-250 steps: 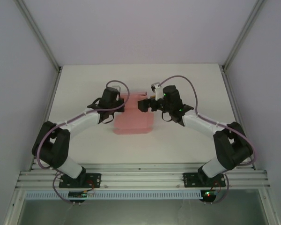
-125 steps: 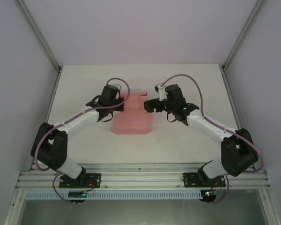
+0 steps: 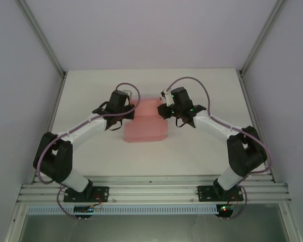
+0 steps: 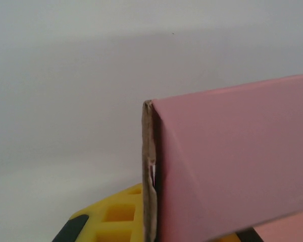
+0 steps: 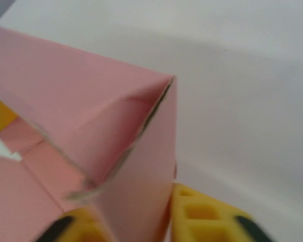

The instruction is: Assemble paper box

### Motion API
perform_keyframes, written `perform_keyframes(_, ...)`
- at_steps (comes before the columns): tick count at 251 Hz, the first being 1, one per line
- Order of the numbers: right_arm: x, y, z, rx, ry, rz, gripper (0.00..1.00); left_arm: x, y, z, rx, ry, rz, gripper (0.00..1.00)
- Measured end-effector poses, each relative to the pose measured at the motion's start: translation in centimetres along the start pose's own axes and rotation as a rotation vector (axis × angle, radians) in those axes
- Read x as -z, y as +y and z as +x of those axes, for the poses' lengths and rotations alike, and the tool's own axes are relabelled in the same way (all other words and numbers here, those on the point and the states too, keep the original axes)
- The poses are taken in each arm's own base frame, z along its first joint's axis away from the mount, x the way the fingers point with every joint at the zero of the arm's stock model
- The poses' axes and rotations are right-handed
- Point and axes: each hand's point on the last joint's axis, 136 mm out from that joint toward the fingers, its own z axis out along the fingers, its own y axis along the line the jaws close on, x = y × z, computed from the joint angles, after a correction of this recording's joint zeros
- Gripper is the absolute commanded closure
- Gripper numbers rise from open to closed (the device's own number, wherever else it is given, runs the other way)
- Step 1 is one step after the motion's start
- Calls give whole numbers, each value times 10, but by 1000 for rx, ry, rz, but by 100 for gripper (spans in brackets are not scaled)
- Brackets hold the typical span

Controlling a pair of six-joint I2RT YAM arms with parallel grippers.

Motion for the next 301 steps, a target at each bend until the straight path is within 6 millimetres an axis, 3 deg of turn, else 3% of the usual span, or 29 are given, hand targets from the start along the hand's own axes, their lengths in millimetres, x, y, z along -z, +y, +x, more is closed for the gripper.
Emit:
perform_keyframes(31,-6,-15,0,3,7,113,100,3,-6,2,-11,15,-9,100)
perform_keyframes(96,0,-26,-21,-9,11,366,100,15,-12,-13,46,-1,-90,100)
perform_keyframes(171,10,-44,-20,-43,49,646,100,15,-25,-12,77,14,-85,100)
perform_keyframes(260,8,-47,-18,-25,-17,692,100,11,-34,-11,94,34,-44,100)
perform_keyframes(301,-5,-45,-8,-39,-62,565,86,8,-31,-4,92,59,-59,100)
